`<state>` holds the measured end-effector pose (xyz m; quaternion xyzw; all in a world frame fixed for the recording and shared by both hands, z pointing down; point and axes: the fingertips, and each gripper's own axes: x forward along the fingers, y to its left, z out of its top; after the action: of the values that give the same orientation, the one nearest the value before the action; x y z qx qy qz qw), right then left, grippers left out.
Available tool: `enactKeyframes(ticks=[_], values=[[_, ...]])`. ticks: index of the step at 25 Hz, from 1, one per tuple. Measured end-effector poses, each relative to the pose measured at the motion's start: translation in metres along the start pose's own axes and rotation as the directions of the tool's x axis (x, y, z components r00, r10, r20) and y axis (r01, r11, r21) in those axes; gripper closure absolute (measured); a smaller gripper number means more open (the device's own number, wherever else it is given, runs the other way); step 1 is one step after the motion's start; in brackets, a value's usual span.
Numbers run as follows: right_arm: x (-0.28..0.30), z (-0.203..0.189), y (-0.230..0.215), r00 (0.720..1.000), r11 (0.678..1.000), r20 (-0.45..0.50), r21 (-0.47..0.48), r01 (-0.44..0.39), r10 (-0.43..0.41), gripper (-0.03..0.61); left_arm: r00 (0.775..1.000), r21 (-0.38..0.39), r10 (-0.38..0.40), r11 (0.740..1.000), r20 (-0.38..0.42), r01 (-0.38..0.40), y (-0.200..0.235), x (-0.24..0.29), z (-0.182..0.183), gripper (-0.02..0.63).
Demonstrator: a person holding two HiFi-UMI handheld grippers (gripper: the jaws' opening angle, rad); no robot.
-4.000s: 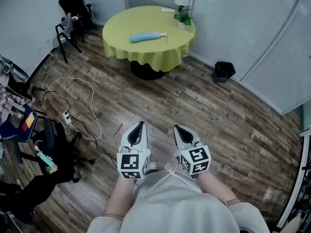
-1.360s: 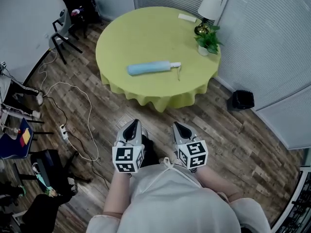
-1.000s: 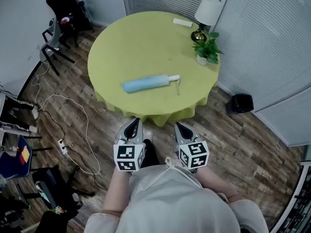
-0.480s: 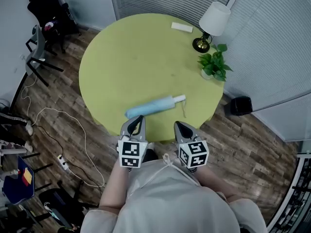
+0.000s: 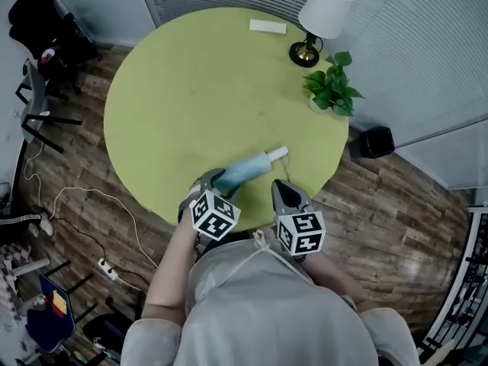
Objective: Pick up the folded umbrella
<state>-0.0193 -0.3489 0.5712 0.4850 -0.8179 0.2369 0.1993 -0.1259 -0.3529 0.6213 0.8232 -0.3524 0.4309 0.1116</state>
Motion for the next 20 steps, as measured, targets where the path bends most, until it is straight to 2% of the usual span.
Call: enactKeyframes(ticks=[3, 7, 14, 17, 20], values=[[0.007, -0.001, -0.012, 0.999, 0.999, -0.008, 0.024, 0.036, -0.036, 0.579, 0.991, 0.068, -0.117, 0.99, -0.058, 0.121, -0.006, 0.027, -0.003, 0.269], [0.015, -0.003, -0.025, 0.997, 0.996, -0.022, 0.05, 0.073, -0.072, 0.578, 0.978, 0.11, -0.17, 0.977, -0.124, 0.184, -0.009, 0.06, -0.01, 0.21], [0.025, -0.011, -0.036, 0.994, 0.99, -0.039, 0.096, 0.108, -0.104, 0.578, 0.947, 0.146, -0.229, 0.953, -0.224, 0.265, -0.014, 0.092, -0.028, 0.211], [0.026, -0.019, -0.036, 0.992, 0.987, -0.06, 0.11, 0.119, -0.113, 0.578, 0.946, 0.158, -0.218, 0.953, -0.242, 0.26, -0.008, 0.098, -0.033, 0.288], [0.026, -0.026, -0.034, 0.991, 0.986, -0.081, 0.119, 0.119, -0.11, 0.578, 0.938, 0.138, -0.248, 0.948, -0.241, 0.286, -0.005, 0.099, -0.035, 0.29]])
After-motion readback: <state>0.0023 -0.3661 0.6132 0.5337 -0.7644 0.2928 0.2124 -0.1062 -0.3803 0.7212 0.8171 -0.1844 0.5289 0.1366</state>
